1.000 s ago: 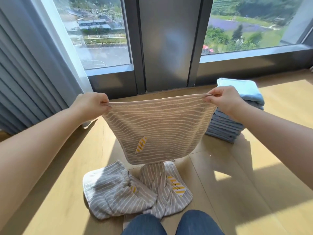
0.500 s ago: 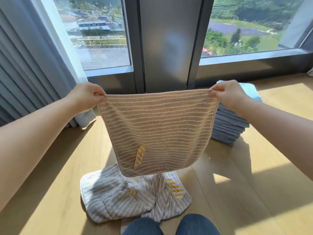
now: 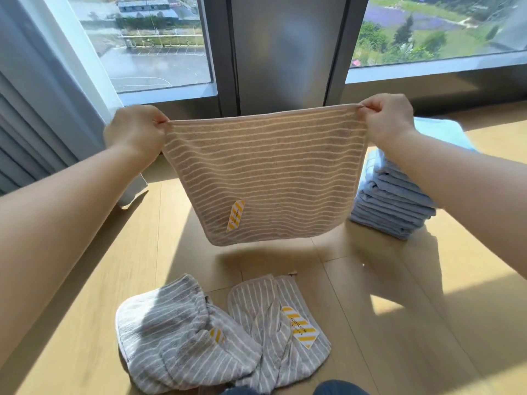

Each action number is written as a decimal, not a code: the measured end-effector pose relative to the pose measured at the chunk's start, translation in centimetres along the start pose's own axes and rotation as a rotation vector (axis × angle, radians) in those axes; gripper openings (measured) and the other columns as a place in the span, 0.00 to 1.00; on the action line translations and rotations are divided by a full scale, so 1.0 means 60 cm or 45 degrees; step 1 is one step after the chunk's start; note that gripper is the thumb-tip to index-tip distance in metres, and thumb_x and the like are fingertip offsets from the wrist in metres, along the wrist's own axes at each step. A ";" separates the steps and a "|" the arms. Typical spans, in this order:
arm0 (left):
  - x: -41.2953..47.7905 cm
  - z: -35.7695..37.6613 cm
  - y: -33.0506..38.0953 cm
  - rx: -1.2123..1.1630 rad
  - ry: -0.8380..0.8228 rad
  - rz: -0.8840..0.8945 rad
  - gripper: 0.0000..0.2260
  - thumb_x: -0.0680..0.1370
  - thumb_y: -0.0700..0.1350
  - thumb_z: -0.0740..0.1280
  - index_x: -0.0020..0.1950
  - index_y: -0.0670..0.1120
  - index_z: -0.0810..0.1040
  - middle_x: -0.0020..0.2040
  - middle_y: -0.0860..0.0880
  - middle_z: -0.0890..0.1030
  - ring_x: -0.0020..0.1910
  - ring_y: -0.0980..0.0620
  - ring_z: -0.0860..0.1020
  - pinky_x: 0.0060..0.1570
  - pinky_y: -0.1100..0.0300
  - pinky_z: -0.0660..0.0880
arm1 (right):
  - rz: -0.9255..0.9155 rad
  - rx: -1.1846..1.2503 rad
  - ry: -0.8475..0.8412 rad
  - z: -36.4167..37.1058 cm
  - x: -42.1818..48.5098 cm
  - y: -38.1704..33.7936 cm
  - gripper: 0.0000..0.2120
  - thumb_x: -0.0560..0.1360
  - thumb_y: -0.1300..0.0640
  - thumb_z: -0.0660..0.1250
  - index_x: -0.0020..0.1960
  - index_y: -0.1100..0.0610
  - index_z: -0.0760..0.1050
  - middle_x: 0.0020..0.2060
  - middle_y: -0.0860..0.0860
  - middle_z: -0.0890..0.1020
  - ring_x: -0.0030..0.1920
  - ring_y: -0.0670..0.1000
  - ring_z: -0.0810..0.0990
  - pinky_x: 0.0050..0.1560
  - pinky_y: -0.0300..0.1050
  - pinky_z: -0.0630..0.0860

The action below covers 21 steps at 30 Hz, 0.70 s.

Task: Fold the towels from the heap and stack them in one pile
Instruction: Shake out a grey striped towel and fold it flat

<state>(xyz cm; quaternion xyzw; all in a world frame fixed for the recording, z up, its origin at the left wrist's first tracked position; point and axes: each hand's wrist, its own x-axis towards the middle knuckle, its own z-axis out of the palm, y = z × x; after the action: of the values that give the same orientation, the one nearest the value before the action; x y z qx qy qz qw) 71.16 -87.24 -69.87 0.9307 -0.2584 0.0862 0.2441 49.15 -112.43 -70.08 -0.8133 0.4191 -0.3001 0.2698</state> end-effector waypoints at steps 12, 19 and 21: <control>-0.160 0.072 -0.114 0.091 -0.332 0.367 0.07 0.75 0.40 0.67 0.48 0.39 0.83 0.48 0.42 0.82 0.51 0.41 0.76 0.51 0.52 0.70 | 0.005 -0.160 -0.200 0.034 -0.175 0.136 0.11 0.76 0.61 0.64 0.54 0.64 0.80 0.50 0.61 0.81 0.55 0.61 0.74 0.56 0.49 0.68; -0.297 0.170 -0.176 0.438 -0.773 0.245 0.11 0.79 0.46 0.58 0.58 0.50 0.78 0.55 0.49 0.79 0.58 0.47 0.74 0.56 0.57 0.67 | 0.235 -0.364 -0.554 0.110 -0.298 0.245 0.10 0.76 0.63 0.63 0.53 0.61 0.81 0.52 0.59 0.82 0.57 0.60 0.75 0.53 0.45 0.69; -0.302 0.182 -0.174 0.475 -0.790 0.227 0.12 0.80 0.45 0.57 0.59 0.50 0.77 0.57 0.47 0.78 0.59 0.46 0.74 0.56 0.57 0.66 | 0.299 -0.365 -0.610 0.121 -0.308 0.261 0.10 0.76 0.62 0.63 0.54 0.60 0.80 0.53 0.58 0.82 0.57 0.59 0.75 0.52 0.43 0.68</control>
<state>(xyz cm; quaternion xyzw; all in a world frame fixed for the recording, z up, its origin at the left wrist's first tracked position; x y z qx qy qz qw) 61.59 -76.92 -88.80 0.9150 -0.3798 -0.1333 -0.0282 37.56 -103.35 -90.64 -0.8368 0.4727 -0.0041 0.2762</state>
